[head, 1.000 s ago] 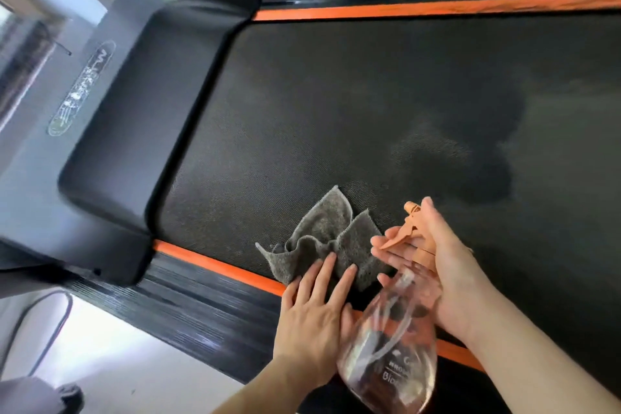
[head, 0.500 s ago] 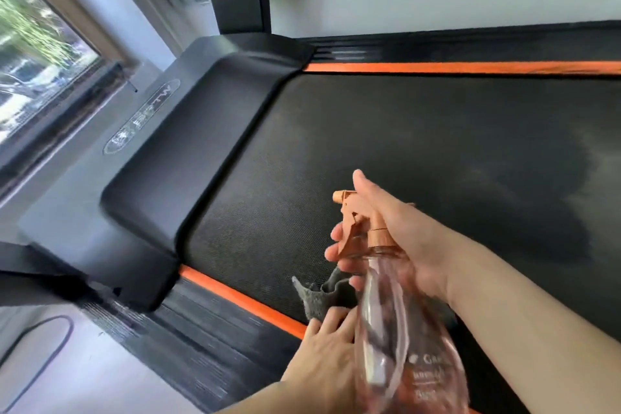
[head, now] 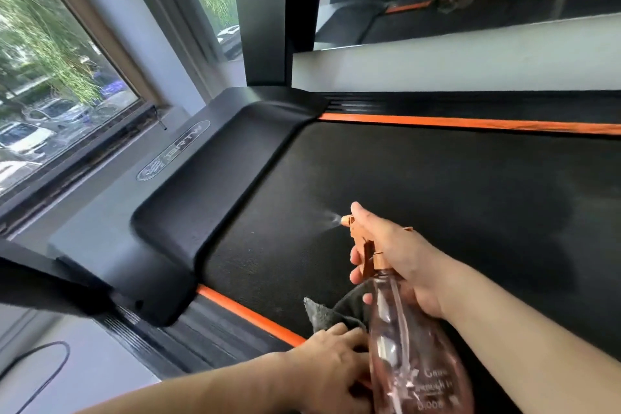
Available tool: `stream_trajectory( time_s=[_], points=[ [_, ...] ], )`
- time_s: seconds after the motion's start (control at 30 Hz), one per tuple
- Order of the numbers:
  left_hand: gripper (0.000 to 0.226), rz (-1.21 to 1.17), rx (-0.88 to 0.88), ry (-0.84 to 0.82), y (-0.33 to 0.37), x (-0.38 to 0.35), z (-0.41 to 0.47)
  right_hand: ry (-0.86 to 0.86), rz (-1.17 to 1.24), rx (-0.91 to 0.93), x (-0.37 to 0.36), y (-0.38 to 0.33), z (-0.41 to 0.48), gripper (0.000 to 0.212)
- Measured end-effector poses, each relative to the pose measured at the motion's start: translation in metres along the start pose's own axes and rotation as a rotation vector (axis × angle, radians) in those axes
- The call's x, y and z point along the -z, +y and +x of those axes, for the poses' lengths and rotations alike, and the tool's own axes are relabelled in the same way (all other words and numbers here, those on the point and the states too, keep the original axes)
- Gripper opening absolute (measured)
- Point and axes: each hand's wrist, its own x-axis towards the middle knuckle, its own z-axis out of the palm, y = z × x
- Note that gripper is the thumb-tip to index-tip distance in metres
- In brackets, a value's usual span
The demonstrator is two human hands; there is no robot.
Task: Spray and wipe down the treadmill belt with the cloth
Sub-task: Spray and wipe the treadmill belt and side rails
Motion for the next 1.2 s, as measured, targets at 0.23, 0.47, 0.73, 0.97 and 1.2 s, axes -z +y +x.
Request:
stream_trajectory(
  time_s=[0.23,0.47,0.73,0.97,1.2],
  points=[
    [0.060,-0.025,0.124,-0.107,0.011,0.006,0.003,0.219,0.114,0.029,0.042,0.011,-0.073,0.050],
    [0.040,0.067,0.260,-0.260,0.026,0.026,0.028,0.663,0.454,-0.003,0.100,0.067,-0.148,0.035],
    [0.048,-0.071,0.528,0.242,0.070,0.007,0.029,0.788,0.713,-0.057,0.112,0.117,-0.183,0.051],
    [0.043,-0.489,0.409,0.424,0.106,0.015,0.029,0.661,0.567,0.037,0.094,0.123,-0.194,0.040],
    [0.096,-0.874,-0.028,-0.024,0.155,0.028,-0.011,0.549,0.063,0.416,0.050,0.087,-0.173,0.052]
  ],
)
